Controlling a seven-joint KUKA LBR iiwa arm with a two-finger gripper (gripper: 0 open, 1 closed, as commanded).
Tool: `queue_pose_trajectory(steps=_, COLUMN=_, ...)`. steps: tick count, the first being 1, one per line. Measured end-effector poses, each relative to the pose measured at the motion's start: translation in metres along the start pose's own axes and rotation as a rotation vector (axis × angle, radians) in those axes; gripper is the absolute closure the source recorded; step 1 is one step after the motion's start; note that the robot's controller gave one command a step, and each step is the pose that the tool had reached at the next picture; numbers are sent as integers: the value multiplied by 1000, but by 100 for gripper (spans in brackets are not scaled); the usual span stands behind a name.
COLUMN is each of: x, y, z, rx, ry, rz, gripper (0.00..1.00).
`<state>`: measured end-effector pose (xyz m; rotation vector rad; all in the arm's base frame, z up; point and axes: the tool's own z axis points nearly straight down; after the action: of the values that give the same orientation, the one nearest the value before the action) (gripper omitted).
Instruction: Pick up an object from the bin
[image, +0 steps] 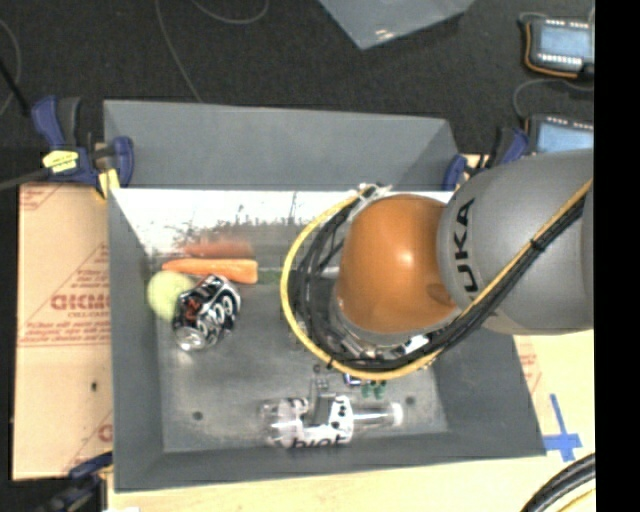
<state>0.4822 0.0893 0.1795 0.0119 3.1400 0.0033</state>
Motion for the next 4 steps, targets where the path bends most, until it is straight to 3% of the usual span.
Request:
queue_pose_trajectory(steps=1, x=0, y=0, z=0, rx=0, ry=0, rz=0, gripper=0)
queue_pose_trajectory(steps=2, x=-1, y=-10, z=43, rx=-3, ry=-9, rz=31, gripper=0)
queue_pose_trajectory(steps=3, x=0, y=-34, z=102, rx=-1, ry=-6, rz=-4, gripper=0)
queue_pose_trajectory(steps=4, x=5, y=-48, z=108, rx=-5, ry=-12, rz=118, gripper=100)
